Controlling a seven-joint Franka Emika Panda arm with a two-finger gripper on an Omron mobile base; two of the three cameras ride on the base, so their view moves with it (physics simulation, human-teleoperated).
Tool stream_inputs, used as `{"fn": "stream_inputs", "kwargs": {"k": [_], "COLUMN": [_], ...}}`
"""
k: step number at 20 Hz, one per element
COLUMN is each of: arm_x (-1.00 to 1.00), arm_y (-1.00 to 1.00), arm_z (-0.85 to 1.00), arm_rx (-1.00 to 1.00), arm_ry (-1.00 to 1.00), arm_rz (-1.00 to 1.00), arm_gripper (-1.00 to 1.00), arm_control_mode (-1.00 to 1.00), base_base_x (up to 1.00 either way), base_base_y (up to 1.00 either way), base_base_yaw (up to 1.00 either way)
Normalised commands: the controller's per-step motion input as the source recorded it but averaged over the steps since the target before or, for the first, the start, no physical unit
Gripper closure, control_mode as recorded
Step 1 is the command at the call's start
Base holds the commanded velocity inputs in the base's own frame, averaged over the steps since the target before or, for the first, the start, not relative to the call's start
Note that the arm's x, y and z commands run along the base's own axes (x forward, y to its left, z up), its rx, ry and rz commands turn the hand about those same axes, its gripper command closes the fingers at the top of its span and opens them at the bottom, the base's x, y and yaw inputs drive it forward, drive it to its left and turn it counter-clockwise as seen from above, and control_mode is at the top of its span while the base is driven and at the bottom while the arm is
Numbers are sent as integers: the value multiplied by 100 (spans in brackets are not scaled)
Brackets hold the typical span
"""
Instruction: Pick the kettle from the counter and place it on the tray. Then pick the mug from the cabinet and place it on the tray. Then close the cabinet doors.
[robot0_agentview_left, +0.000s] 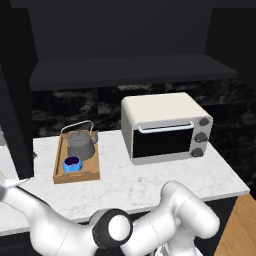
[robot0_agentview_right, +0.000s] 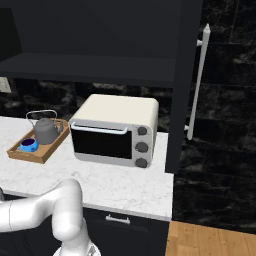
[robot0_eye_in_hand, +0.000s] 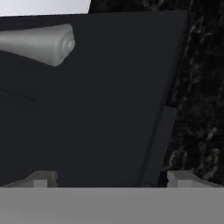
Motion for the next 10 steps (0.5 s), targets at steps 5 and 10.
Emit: {"fn": "stream_inputs", "kwargs": {"k": [5,10], "arm_x": [-1,3], "arm_y": [-78,-88], "arm_z": [9,0], "arm_rx": [13,12], "arm_ry": [2,0], "arm_rz": [10,23], "arm_gripper": [-100,-100], "arm_control_mode": [-100,-100], "base_base_x": [0,0], "base_base_y": [0,0], "base_base_yaw": [0,0]}}
